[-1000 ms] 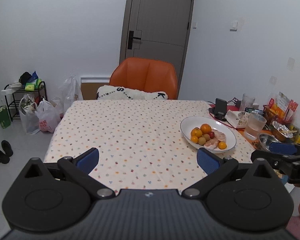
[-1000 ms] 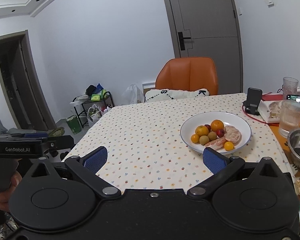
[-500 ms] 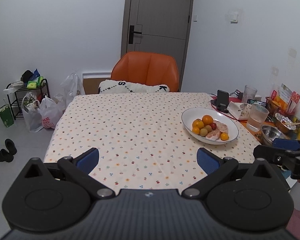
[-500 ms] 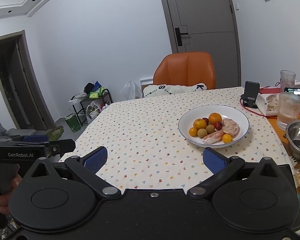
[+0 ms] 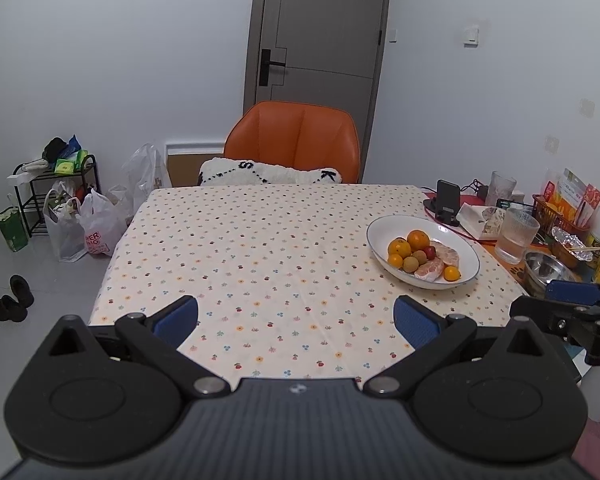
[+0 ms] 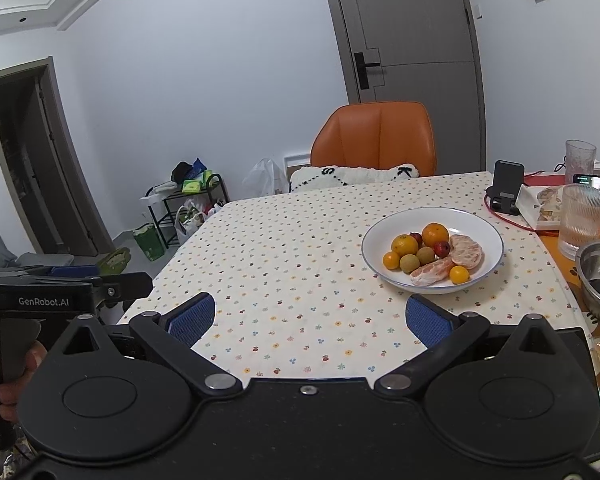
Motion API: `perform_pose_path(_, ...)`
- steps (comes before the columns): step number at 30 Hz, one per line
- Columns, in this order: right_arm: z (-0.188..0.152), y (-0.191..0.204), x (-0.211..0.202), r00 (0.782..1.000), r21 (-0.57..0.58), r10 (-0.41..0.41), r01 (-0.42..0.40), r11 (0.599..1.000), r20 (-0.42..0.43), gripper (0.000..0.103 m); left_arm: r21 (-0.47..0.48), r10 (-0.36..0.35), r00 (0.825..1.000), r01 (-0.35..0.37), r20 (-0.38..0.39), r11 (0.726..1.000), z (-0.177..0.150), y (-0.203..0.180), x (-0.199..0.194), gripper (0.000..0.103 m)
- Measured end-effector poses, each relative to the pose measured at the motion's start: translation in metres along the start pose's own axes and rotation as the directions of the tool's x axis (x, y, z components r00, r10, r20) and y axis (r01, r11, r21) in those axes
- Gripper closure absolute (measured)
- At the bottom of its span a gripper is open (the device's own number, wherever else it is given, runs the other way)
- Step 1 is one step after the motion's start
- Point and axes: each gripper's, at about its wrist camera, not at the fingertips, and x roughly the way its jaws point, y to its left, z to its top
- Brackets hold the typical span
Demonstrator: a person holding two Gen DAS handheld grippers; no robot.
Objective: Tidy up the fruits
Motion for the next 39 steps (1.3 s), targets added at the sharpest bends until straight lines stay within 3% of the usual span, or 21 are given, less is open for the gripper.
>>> perform_pose_path(39, 0.002, -0.001, -0.001, 1.000, 0.002, -0.005, 0.005, 1.000, -0.001, 0.000, -0.013, 0.003, 1.000, -0.003, -0.007, 1.000, 0.003, 0.010, -0.001, 0.000)
